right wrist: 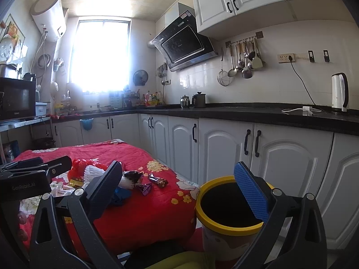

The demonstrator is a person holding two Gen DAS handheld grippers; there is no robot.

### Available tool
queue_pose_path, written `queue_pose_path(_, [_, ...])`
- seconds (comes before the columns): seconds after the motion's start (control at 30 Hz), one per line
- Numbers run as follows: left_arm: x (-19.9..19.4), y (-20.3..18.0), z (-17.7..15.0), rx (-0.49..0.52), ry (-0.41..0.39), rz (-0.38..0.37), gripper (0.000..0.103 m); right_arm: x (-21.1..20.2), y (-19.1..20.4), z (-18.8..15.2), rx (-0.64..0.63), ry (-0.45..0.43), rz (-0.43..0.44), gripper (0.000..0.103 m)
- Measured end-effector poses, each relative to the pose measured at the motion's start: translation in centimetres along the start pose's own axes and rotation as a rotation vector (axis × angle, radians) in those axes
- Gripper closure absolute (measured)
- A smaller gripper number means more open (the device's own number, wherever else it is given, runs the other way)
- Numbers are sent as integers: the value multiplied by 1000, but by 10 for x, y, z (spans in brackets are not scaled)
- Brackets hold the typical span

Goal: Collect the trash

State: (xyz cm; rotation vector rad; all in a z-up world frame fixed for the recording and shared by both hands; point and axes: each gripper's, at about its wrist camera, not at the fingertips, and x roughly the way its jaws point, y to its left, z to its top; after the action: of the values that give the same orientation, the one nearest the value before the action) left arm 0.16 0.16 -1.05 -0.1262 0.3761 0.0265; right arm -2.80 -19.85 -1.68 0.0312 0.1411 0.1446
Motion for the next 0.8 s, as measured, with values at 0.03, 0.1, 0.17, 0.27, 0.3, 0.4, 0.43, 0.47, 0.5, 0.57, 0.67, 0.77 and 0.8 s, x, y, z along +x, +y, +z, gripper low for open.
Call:
queue_pose_path(0.03, [0, 0, 1, 0, 2, 1, 11, 0, 0, 0, 0, -1, 0, 6])
queue_pose_path(0.1, [1, 0, 2, -1, 2, 1, 11, 0, 0, 1, -1, 0, 1, 6])
queue_pose_path(0.17, [1, -1, 2, 2, 1, 2, 11, 0, 0, 1, -2, 0, 2, 6])
queue_pose_path(0.27, [1, 0, 2, 1, 3, 1, 11, 0, 1, 1, -3, 0, 2, 6])
queue_pose_path(0.3, [1, 0, 2, 1, 3, 1, 11, 0, 1, 1, -3, 0, 1, 6])
queue_pose_path(0.4, [2, 0, 2, 2, 5, 5, 11, 0, 1, 1, -3, 0, 2, 6])
queue_pose_path(0.43, [2, 0, 3, 2, 5, 6, 11, 0, 1, 1, -3, 1, 2, 6])
queue_pose_path(0.47, [3, 0, 3, 2, 6, 6, 11, 0, 1, 0, -3, 0, 3, 6])
queue_pose_path(0.5, [2, 0, 3, 2, 5, 5, 11, 0, 1, 0, -4, 0, 3, 6])
queue_pose_path(0.57, [3, 0, 3, 2, 6, 3, 11, 0, 1, 0, -3, 1, 2, 6])
queue_pose_path(0.67, [4, 1, 3, 3, 9, 4, 11, 1, 1, 0, -3, 2, 3, 6])
queue_pose_path(0.77, [4, 1, 2, 2, 9, 3, 11, 1, 2, -1, -4, 5, 4, 6])
queue_pose_path(0.8, [5, 2, 2, 1, 10, 3, 11, 2, 2, -1, -4, 6, 4, 6])
